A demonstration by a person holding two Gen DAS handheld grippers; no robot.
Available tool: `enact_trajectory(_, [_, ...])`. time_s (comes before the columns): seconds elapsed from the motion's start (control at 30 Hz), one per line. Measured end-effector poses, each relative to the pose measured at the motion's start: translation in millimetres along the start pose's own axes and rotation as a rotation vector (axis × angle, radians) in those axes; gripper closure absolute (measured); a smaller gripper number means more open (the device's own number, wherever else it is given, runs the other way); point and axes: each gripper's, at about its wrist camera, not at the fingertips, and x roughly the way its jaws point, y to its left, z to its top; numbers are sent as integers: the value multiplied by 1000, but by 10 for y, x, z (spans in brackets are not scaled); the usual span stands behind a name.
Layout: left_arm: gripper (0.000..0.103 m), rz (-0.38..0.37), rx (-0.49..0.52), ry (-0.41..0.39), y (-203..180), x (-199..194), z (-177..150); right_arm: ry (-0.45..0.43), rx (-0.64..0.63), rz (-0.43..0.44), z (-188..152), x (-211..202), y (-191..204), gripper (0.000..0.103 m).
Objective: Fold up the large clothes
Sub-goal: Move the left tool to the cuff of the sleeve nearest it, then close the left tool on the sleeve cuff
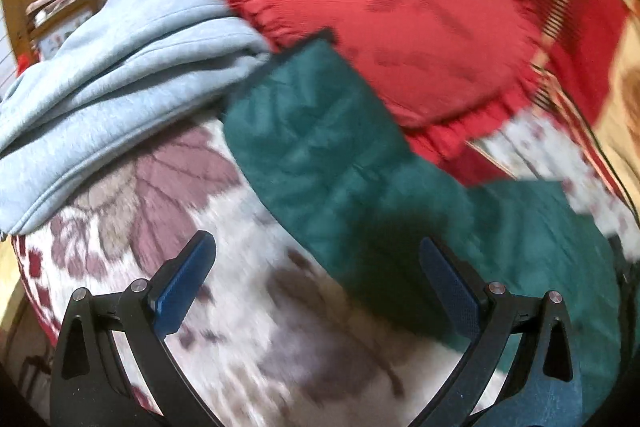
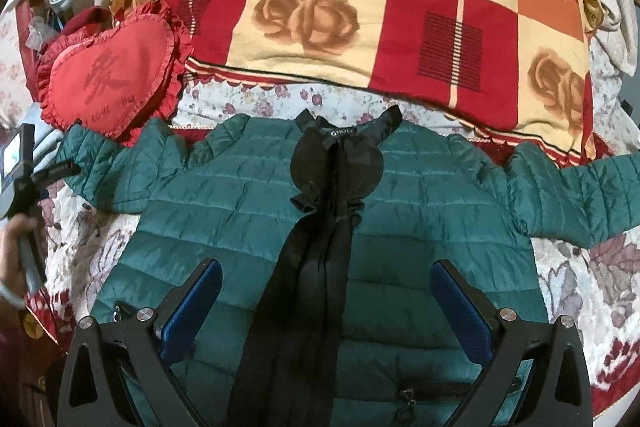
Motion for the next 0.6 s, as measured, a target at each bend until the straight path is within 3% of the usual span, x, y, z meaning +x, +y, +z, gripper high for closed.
enact_trajectory(0.3, [5, 97, -42, -14, 147, 490, 265, 19, 15, 22, 55, 20, -31, 0])
enact_trajectory(0.6, [10, 92, -42, -30, 130, 767, 381, 49, 38, 8, 49, 118, -123, 0])
